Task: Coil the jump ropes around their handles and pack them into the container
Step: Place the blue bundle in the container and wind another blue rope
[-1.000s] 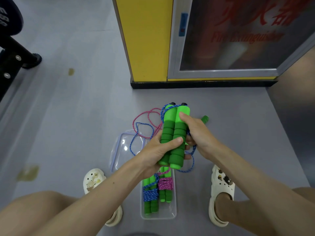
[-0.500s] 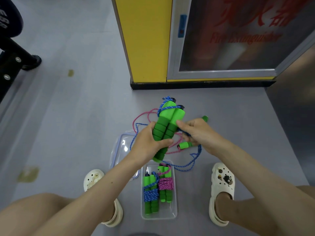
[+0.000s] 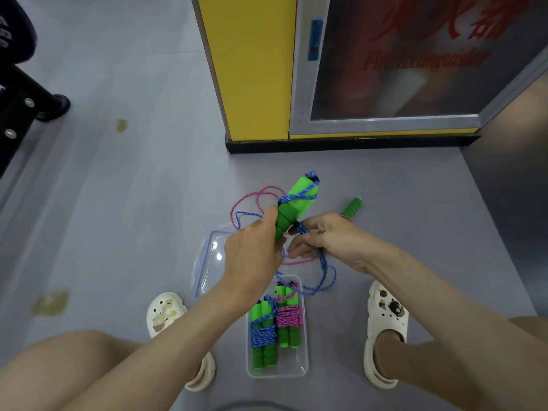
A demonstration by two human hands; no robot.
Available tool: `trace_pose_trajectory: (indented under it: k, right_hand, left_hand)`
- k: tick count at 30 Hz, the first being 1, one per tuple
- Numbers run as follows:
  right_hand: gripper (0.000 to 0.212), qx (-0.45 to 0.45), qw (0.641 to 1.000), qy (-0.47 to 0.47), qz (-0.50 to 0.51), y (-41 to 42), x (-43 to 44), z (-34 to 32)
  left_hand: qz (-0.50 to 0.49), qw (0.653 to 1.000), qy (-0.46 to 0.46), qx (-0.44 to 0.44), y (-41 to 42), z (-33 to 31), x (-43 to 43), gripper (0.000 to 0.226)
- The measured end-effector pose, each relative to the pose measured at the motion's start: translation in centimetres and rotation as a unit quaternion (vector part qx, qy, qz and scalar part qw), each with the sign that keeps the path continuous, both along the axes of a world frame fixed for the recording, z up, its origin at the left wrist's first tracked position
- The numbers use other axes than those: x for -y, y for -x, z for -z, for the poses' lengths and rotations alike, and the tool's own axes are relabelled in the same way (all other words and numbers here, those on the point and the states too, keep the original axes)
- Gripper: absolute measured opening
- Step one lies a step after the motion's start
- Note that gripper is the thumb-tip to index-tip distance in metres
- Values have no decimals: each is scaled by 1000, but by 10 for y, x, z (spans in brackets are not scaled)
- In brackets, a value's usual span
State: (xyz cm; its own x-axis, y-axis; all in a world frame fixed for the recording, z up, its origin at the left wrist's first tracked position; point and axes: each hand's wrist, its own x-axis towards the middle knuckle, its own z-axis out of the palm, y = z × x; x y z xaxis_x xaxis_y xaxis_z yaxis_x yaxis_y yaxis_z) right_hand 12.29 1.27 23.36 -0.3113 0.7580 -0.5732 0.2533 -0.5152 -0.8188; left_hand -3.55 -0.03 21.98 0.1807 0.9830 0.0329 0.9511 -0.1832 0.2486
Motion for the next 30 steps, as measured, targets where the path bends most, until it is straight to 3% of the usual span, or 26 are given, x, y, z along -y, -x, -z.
trace_pose_trajectory:
  k: [6,13,15,18,21,24,26,28,30]
  right_hand:
    - [23,-91,994,46,37,1,5,-2]
    - [24,-222,967,75,97,3,6,-5]
    - [13,-221,968,62,101,5,6,-5]
    - [43,-135,978,38,156,6,1,0]
    - [41,-71,978,14,196,6,-1,6]
    - [34,-48,970,26,238,4,-3,7]
    - [35,-37,968,28,245,1,-6,5]
    - [35,-22,977,24,211,1,-5,6]
    - [33,-26,984,28,172,2,-1,5]
  left_hand:
    - [22,993,-68,-97,-5,6,-1,78]
    - [46,975,-160,-147,-9,6,0,64]
    - [52,971,-185,-145,-11,10,1,60]
    - [73,970,-193,-130,-13,18,3,67]
    - [93,980,-155,-78,-13,26,2,79]
    - [99,990,-95,1,-12,22,2,65]
    - [85,991,-2,102,-10,10,-1,60]
    - [38,971,107,213,-7,2,-5,44]
    - [-40,935,156,316,-4,-3,-12,30]
